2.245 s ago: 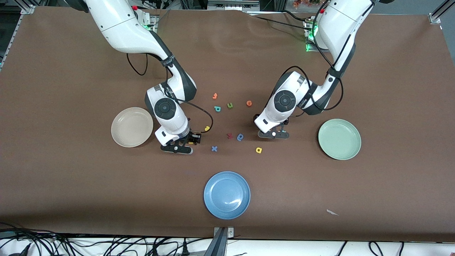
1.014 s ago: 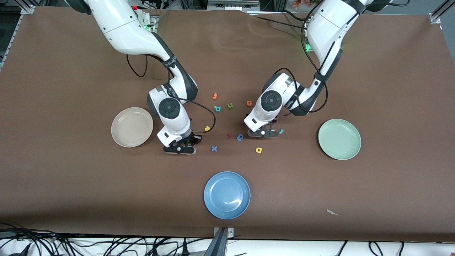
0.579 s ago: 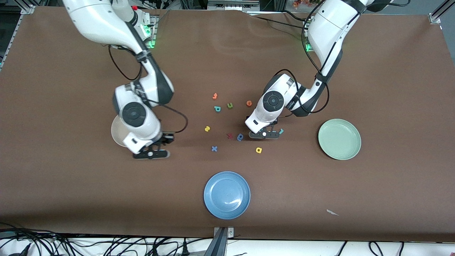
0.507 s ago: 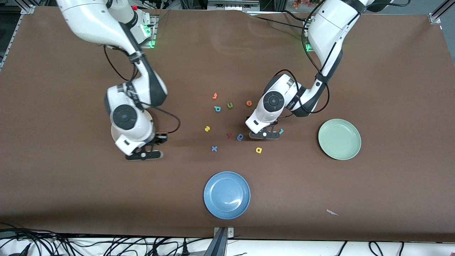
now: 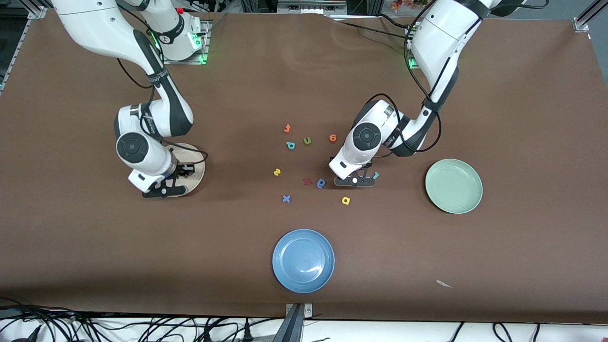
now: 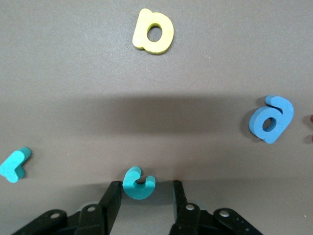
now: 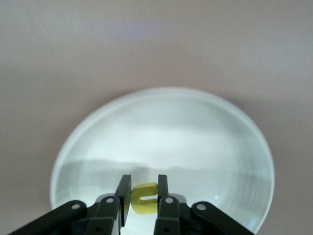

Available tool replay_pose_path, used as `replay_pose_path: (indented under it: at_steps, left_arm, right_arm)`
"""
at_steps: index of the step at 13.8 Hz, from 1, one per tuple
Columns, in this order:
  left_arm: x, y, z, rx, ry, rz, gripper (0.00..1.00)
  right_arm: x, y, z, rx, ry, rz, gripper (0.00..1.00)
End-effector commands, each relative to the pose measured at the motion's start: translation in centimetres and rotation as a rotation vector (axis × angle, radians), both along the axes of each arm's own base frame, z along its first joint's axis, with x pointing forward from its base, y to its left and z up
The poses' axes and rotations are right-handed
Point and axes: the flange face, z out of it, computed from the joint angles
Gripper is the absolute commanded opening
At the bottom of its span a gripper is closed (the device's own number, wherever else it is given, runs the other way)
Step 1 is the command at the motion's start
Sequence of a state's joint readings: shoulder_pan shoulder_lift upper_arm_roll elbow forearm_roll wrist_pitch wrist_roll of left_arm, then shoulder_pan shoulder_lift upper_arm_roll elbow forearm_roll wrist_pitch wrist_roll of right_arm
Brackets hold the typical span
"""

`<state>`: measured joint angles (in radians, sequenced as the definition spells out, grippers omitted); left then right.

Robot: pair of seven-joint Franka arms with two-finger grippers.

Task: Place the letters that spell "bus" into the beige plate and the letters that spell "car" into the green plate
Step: 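Open the right gripper to drop the yellow c onto the white plate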

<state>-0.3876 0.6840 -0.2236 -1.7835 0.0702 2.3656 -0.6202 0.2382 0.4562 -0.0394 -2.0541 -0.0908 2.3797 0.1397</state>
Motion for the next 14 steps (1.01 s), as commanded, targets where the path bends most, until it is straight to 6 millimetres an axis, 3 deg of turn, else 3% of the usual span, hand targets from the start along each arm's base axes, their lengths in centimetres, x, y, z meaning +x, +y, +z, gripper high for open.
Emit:
replay_pose_path:
  at_steps: [1, 4, 7, 8, 11, 14]
  left_arm:
    - [0.7, 0.0, -0.1, -0.004, -0.011, 0.010, 0.49]
    - [0.9, 0.2, -0.2, -0.003, -0.013, 0.014, 0.48]
    - [1.1, 0.6, -0.3, -0.001, -0.014, 0.019, 0.48]
    - [1.2, 0.7, -0.3, 0.000, -0.014, 0.022, 0.48]
    - [1.1, 0.6, -0.3, -0.002, -0.013, 0.028, 0.44]
    - [1.0, 0.4, -0.3, 0.001, -0.014, 0.050, 0.35]
  right_arm:
    - [-1.6, -1.0, 1.0, 0.007, -0.010, 0.002, 0.96]
    - [0.1, 0.5, 4.2, 0.011, -0.022, 0.010, 1.00]
    - [2.2, 7.1, 8.6, 0.076, -0.014, -0.118, 1.00]
    - [2.6, 8.7, 8.9, 0.089, -0.024, -0.168, 1.00]
    - [3.1, 16.0, 9.8, 0.121, -0.055, -0.382, 1.00]
    - [2.6, 22.9, 7.7, 0.101, -0.067, -0.571, 0.99]
